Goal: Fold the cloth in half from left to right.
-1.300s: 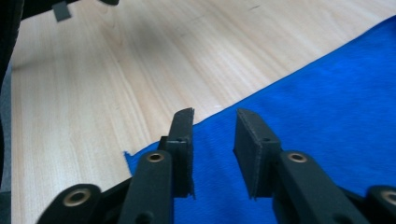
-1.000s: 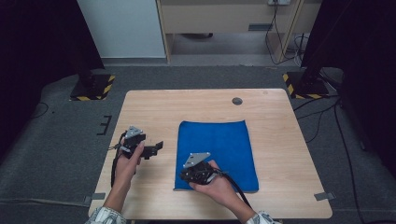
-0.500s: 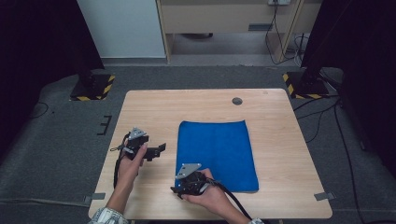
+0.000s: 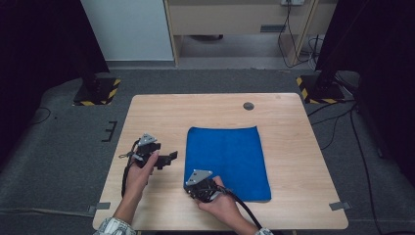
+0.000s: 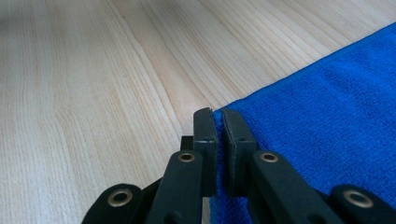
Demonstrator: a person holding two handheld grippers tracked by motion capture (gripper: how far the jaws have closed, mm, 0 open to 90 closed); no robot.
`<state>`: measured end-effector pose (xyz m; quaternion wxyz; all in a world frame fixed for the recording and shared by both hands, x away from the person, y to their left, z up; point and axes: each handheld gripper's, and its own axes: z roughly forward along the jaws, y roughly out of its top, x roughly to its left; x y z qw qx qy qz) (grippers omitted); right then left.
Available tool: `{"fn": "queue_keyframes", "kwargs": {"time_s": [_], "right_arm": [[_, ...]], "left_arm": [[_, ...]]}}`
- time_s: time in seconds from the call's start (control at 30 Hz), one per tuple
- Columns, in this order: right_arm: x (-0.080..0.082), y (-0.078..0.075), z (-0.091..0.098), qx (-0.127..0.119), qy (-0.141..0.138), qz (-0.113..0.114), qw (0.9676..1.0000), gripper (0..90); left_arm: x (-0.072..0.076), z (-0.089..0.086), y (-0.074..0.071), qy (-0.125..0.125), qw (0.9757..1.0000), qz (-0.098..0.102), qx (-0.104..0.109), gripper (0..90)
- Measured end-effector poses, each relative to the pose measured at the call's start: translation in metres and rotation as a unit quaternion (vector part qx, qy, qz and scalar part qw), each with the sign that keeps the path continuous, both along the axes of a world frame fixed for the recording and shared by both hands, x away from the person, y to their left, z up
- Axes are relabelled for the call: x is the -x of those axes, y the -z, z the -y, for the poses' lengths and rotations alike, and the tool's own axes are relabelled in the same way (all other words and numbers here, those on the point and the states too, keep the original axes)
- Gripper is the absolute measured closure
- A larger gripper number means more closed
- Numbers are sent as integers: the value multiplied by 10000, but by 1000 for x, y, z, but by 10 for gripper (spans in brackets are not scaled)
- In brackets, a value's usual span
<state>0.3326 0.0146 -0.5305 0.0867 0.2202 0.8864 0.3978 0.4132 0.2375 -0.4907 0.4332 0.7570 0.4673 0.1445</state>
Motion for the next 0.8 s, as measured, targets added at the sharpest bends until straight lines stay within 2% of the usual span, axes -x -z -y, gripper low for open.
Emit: {"fn": "queue_keyframes", "kwargs": {"time_s": [0.2, 0.23, 0.37, 0.5, 0.6, 0.67, 0.8], "right_arm": [[7, -2, -4, -128, -41, -98, 9999, 853], [10, -4, -6, -223, -57, -142, 9996, 853], [14, -5, -9, -287, -86, -159, 9994, 851], [16, -8, -13, -324, -129, -98, 9993, 845], [17, -7, -14, -428, -49, -117, 9990, 844], [18, -5, -14, -419, -32, -148, 9990, 844], [18, -2, -17, -428, 10, -192, 9989, 846]], "left_arm": [[-12, 8, -3, -8, 10000, 53, -35, 142], [-16, 12, -4, -78, 9997, 127, -194, 159], [-27, 21, -6, -63, 9996, 112, -239, 200], [-39, 31, -7, 49, 9988, 125, -466, 253], [-47, 37, -7, 39, 9989, 155, -430, 304], [-53, 40, -8, 58, 9982, 214, -560, 327], [-66, 42, -4, 87, 9977, 273, -617, 352]]}}
